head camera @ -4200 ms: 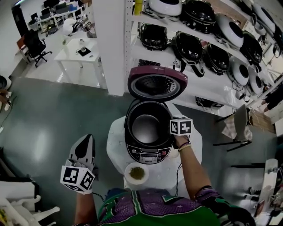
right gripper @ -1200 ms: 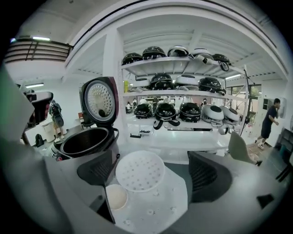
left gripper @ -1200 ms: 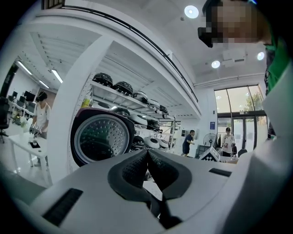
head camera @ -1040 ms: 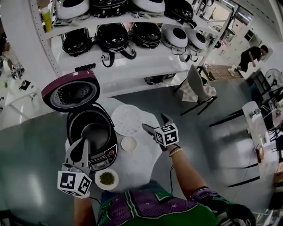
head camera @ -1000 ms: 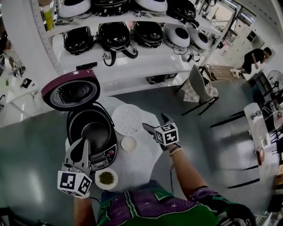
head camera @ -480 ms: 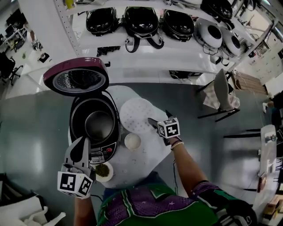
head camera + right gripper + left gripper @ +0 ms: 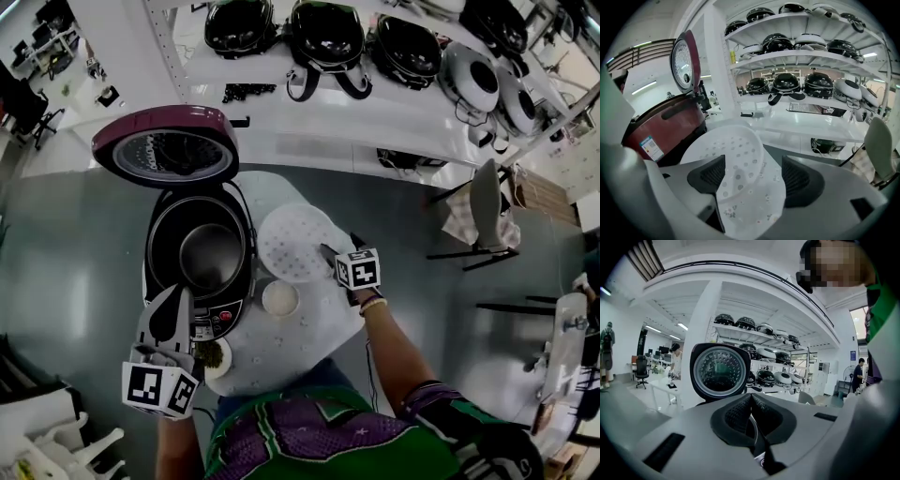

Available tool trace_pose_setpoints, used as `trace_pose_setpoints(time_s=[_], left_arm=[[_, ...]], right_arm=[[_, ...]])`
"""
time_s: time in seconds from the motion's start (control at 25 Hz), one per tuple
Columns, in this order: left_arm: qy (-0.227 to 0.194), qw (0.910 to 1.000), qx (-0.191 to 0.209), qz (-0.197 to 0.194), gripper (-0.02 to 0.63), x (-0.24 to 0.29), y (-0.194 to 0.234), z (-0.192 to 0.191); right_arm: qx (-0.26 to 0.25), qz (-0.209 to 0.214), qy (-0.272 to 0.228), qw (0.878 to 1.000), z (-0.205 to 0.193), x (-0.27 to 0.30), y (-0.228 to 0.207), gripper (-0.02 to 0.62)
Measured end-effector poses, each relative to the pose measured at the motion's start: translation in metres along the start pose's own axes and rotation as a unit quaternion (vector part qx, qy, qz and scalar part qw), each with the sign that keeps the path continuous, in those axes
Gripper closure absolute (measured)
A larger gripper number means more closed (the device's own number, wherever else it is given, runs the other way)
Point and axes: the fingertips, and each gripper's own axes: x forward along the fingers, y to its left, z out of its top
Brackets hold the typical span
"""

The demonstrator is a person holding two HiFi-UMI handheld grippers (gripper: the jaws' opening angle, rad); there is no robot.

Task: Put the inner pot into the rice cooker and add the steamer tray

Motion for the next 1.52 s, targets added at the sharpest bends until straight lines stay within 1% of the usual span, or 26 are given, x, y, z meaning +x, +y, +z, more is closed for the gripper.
trace_pose_setpoints(time_s=[0.2, 0.32, 0.56, 0.76, 1.0, 1.08, 1.36, 1.52], left_arm=[[0.006, 0.9999, -0.007, 0.014, 0.584, -0.001, 0.003, -0.006], [0.010, 0.9999, -0.001, 0.012, 0.584, -0.001, -0.001, -0.005], [0.019, 0.9998, 0.007, 0.008, 0.584, -0.003, -0.005, -0.009], [0.026, 0.9995, 0.015, 0.011, 0.584, -0.007, -0.007, -0.012], [0.024, 0.9995, 0.013, 0.013, 0.584, -0.010, -0.005, -0.010], [0.024, 0.9995, 0.015, 0.015, 0.584, -0.010, -0.003, -0.010], [0.023, 0.9995, 0.015, 0.015, 0.584, -0.011, -0.004, -0.007], [0.024, 0.9995, 0.014, 0.014, 0.584, -0.010, -0.006, -0.007]], right_arm=[[-0.001, -0.007, 0.011, 1.000, -0.008, 0.010, 0.000, 0.291], [0.003, -0.017, 0.023, 1.000, -0.014, 0.014, -0.004, 0.348], [0.015, -0.026, 0.030, 0.999, -0.022, 0.020, -0.009, 0.430], [0.023, -0.026, 0.026, 0.999, -0.023, 0.024, -0.007, 0.466], [0.027, -0.031, 0.023, 0.999, -0.021, 0.028, -0.006, 0.515], [0.032, -0.035, 0.023, 0.999, -0.021, 0.029, -0.008, 0.522], [0.060, -0.055, 0.014, 0.997, -0.013, 0.029, -0.016, 0.554], [0.087, -0.061, 0.004, 0.994, -0.014, 0.030, -0.023, 0.568]])
